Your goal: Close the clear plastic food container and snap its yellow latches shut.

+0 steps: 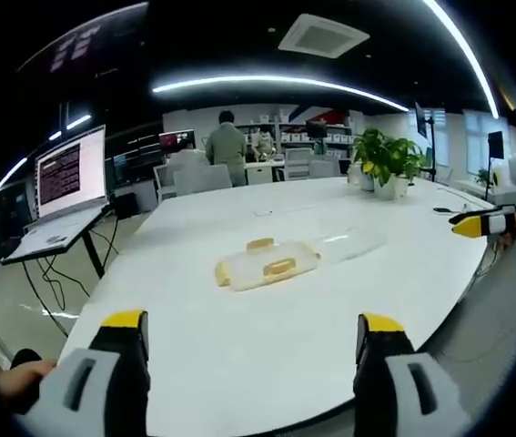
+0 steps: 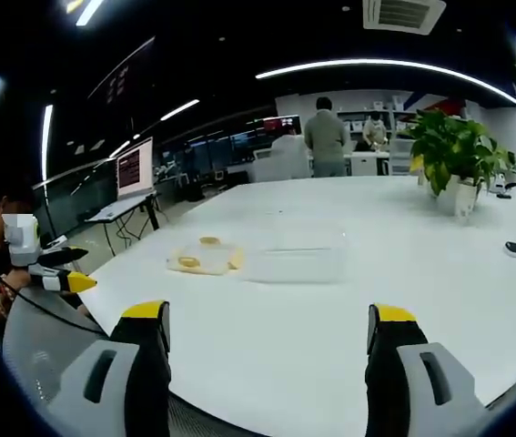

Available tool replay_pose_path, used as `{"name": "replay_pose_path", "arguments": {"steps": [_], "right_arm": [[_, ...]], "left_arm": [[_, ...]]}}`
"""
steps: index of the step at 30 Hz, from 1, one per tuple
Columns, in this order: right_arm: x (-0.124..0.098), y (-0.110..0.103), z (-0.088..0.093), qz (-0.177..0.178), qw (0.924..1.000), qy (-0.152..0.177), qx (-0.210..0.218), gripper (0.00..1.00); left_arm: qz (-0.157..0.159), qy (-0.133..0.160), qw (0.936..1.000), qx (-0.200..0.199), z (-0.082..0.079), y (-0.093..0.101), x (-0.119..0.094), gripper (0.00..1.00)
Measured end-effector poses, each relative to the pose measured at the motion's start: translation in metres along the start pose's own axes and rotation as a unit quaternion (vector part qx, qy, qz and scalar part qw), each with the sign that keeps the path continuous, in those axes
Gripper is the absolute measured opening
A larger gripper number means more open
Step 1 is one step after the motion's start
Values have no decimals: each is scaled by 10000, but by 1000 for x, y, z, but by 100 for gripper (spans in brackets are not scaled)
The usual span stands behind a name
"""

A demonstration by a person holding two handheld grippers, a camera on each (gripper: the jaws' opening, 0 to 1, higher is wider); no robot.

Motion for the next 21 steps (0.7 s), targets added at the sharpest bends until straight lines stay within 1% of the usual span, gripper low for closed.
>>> {"name": "replay_pose_path", "arguments": {"steps": [11, 15, 21], "right_arm": [[-1, 0, 0, -3, 10000, 8, -12, 87], [-1, -1, 1, -14, 10000, 10, -32, 87], [-1, 0, 1, 19, 10000, -11, -5, 87]], "left_arm": [[58, -3, 10000, 26, 1, 1, -1, 91], [58, 107, 9999, -1, -1, 1, -3, 91], [86, 112, 9999, 8, -2, 2, -2, 90]]}}
Point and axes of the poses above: the point that each gripper's makers call its tool centre point, and the gripper's own axes: x roughly forward along the fingers, y roughly to its right, z roughly out of its underside, the point moved 5 cm from there along -x, roughly backward along the fingers, and after that the axes turned 9 degrees about -z, right-handed, at the moved point
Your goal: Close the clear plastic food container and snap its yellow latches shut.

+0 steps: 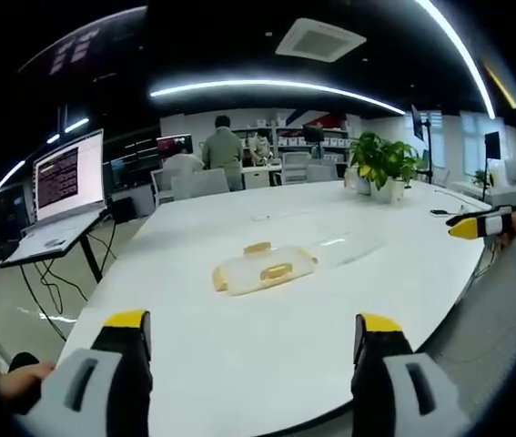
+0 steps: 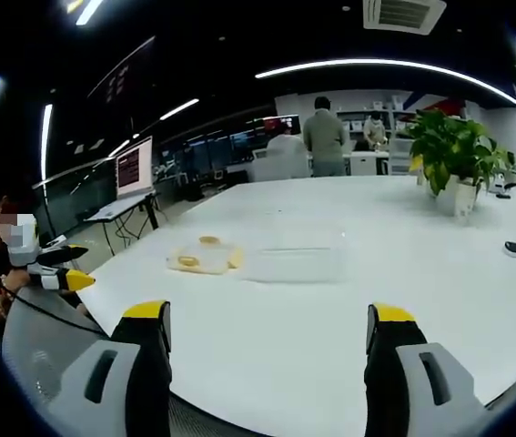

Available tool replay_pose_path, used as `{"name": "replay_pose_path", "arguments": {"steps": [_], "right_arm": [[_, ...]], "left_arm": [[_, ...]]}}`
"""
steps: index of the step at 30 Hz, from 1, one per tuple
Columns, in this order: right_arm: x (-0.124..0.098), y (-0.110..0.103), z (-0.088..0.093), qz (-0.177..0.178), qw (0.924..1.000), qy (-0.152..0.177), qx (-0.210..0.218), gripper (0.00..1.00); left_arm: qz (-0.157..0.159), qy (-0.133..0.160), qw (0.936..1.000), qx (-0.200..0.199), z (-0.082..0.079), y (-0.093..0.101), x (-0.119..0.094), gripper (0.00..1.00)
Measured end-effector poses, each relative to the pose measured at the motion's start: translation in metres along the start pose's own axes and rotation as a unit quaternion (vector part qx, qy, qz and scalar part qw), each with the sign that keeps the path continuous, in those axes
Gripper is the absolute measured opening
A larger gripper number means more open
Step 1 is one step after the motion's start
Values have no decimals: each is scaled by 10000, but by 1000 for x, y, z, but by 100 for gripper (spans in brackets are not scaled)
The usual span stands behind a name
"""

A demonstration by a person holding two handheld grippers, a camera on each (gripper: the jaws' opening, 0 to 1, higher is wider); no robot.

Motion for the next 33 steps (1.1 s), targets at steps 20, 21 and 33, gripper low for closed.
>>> {"name": "replay_pose_path", "arguments": {"steps": [20, 21, 33], "right_arm": [[-1, 2, -1, 101, 9998, 75, 136, 87], [-2, 3, -1, 112, 9998, 81, 140, 87], [-6, 3, -4, 235, 9988, 317, 301, 86]], "left_arm": [[9, 77, 10000, -57, -2, -2, 1, 91], [15, 89, 9999, -67, -3, -2, 1, 92], [57, 16, 10000, -41, -1, -2, 4, 92]]}}
Point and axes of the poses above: the point that each gripper's makers call its tool centre point, and the gripper's own axes: x roughly forward along the fingers, y roughly to its right, z roughly out of its underside, the point moved 5 cm from there along -x, roughly backward along the fingers, and after that the axes turned 9 degrees about -z, right-handed, at the moved point
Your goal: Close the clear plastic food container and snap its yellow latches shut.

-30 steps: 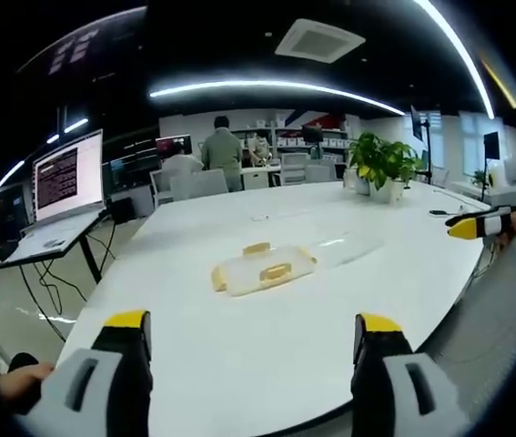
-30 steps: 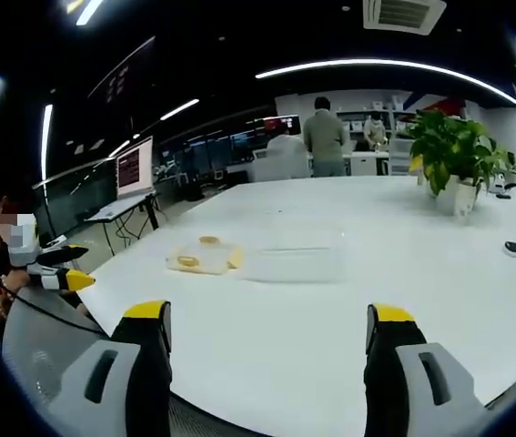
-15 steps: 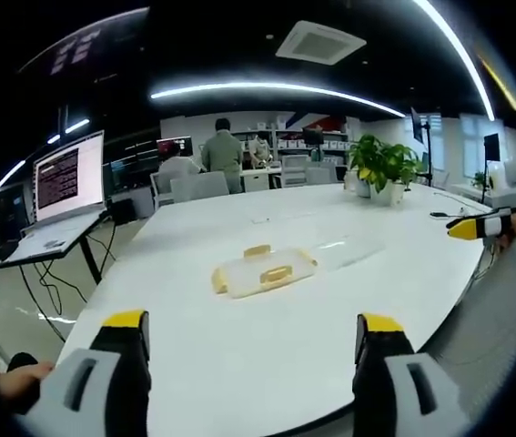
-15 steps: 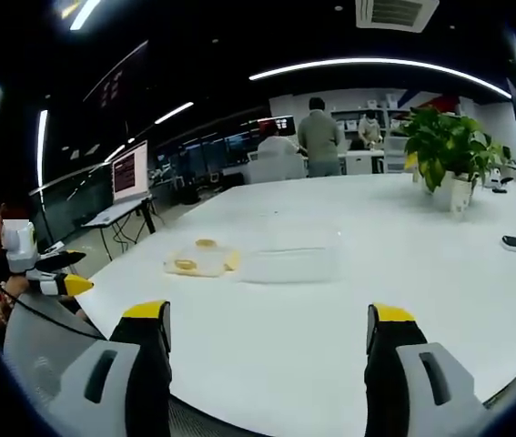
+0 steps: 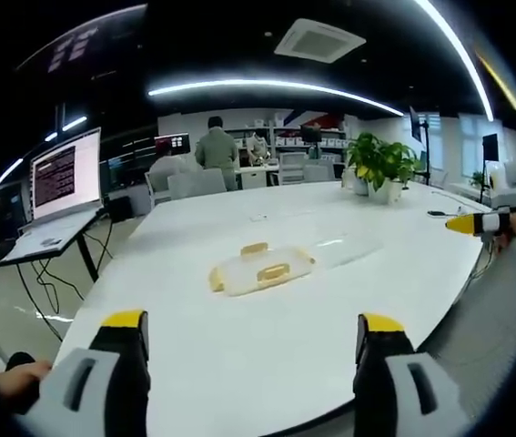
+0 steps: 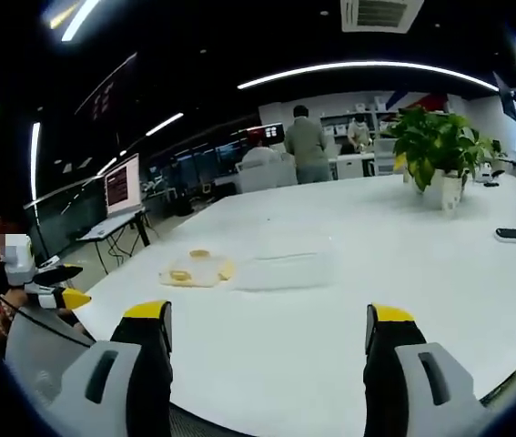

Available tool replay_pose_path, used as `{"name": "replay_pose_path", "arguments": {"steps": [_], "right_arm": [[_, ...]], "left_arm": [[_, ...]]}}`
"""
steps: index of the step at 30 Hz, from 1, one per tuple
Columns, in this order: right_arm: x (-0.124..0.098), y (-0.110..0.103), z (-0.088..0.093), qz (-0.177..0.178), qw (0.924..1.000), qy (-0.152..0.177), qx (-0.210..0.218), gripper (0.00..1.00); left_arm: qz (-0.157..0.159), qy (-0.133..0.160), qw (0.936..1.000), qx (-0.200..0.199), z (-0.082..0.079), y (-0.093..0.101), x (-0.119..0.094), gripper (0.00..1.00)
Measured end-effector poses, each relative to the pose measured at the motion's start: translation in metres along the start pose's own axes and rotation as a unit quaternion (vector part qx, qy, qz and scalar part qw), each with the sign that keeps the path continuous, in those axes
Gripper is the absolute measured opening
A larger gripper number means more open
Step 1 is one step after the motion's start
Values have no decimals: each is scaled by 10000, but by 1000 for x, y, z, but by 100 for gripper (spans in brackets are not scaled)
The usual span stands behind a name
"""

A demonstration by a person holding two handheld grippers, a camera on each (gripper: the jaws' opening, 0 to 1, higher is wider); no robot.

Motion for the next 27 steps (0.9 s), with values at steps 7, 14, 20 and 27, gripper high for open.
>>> {"name": "replay_pose_path", "arguments": {"steps": [7, 14, 20, 27], "right_arm": [[3, -4, 3, -153, 9997, -187, -61, 84], [8, -11, 2, -522, 9982, -227, -191, 80], [11, -13, 4, -653, 9969, -364, -250, 76], [11, -10, 5, -506, 9974, -453, -242, 75]], "left_arm": [[-173, -40, 9998, 70, 1, -3, 1, 91], [-245, -117, 9996, -75, 2, -5, 2, 85], [-434, -263, 9986, 131, 6, -9, 4, 84], [-271, -459, 9982, -281, 10, -5, 3, 82]]}}
Point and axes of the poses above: the point that each gripper's makers call its tool centre point, and the gripper's own axes: x roughly forward along the fingers, y roughly to its right, z roughly out of its underside, the point moved 5 cm from there along -x, roughly backward along the fingers, and after that the axes turned 9 degrees about -z, right-handed, at the moved point
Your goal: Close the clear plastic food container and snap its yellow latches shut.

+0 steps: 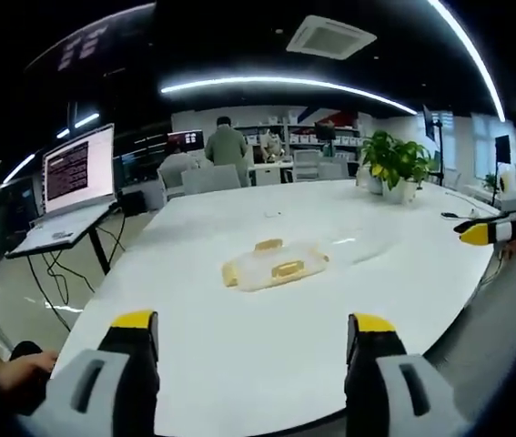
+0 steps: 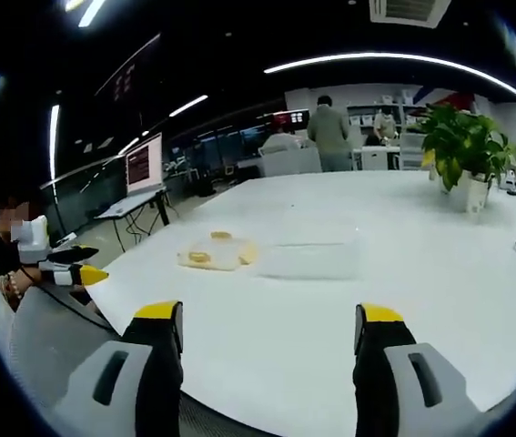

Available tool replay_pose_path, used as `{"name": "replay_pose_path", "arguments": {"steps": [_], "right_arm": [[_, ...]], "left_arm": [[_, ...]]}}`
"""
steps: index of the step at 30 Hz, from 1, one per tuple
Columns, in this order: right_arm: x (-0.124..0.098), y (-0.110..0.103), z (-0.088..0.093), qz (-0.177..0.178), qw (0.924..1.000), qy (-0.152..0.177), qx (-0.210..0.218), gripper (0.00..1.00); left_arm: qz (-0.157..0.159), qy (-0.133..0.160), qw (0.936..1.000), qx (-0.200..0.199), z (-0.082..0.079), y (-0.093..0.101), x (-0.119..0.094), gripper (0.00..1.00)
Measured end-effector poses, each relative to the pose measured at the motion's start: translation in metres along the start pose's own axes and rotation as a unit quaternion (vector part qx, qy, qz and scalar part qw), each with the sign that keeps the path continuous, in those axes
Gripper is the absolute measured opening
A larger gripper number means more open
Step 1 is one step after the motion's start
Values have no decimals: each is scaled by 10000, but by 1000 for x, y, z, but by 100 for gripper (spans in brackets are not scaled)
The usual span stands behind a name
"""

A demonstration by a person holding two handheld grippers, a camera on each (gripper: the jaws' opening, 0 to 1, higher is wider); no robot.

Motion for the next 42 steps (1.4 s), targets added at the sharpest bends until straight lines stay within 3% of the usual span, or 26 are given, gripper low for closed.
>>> {"name": "replay_pose_path", "arguments": {"steps": [5, 7, 8, 11, 13, 15, 16, 18, 19, 22, 24, 28, 32, 34, 35, 36, 37, 39, 40, 42], "right_arm": [[2, -6, 0, -143, 9995, -196, -214, 74], [5, -10, 0, -415, 9970, -419, -504, 69], [7, -12, -1, -580, 9946, -623, -586, 67], [19, -16, -11, -902, 9873, -654, -1132, 64], [29, -17, -13, -1178, 9762, -1011, -1514, 60], [39, -15, -18, -1270, 9680, -1152, -1834, 62], [45, -15, -22, -1353, 9648, -1136, -1946, 62], [62, -15, -29, -1670, 9528, -1251, -2205, 60], [73, -14, -33, -1773, 9460, -1336, -2364, 60], [99, -13, -40, -1969, 9288, -1595, -2702, 61], [116, -16, -48, -2238, 9184, -1572, -2859, 59], [151, -12, -56, -2456, 8965, -1893, -3165, 58], [190, -9, -64, -2712, 8617, -2224, -3667, 56], [204, -7, -66, -2762, 8497, -2401, -3795, 55], [212, -6, -67, -2765, 8471, -2432, -3832, 55], [222, -5, -68, -2819, 8390, -2545, -3896, 55], [228, -5, -69, -2882, 8325, -2605, -3951, 55], [242, -6, -68, -3042, 8211, -2713, -3995, 53], [249, -5, -68, -3071, 8196, -2706, -4009, 53], [260, -3, -63, -3195, 8068, -2976, -3981, 53]], "left_arm": [[107, 133, 9994, 291, -4, 5, 1, 87], [190, -97, 9987, 460, -1, 8, 0, 87], [279, -290, 9965, 726, 2, 10, 0, 87], [429, -463, 9880, 1412, -1, 12, 3, 87], [613, -479, 9824, 1697, -5, 12, 7, 88], [887, -771, 9757, 1851, -9, 7, 20, 88], [868, -741, 9765, 1830, -14, 3, 27, 87], [1038, -786, 9700, 2054, -21, -2, 44, 87], [1006, -801, 9701, 2058, -27, -7, 55, 87], [1079, -1036, 9643, 2185, -35, -17, 80, 83], [1132, -997, 9564, 2503, -42, -24, 99, 79], [1467, -1259, 9281, 3181, -47, -29, 138, 79], [1831, -1301, 9053, 3606, -52, -26, 174, 79], [2019, -1476, 8875, 3870, -51, -23, 191, 78], [2109, -1458, 8825, 3943, -52, -20, 198, 78], [2167, -1463, 8786, 3995, -53, -17, 204, 76], [2342, -1512, 8645, 4183, -52, -14, 212, 75], [2371, -1489, 8480, 4499, -52, -14, 225, 75], [2404, -1572, 8332, 4726, -51, -14, 234, 75], [2586, -1694, 8132, 4931, -48, -13, 245, 75]]}}
Point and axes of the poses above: the point that each gripper's makers call its tool centre point, and the gripper's own axes: x roughly forward along the fingers, y roughly to its right, z roughly out of its underside, the point moved 5 cm from there along -x, roughly backward along the fingers, and after that the axes turned 9 degrees about -z, right-handed, at the moved point
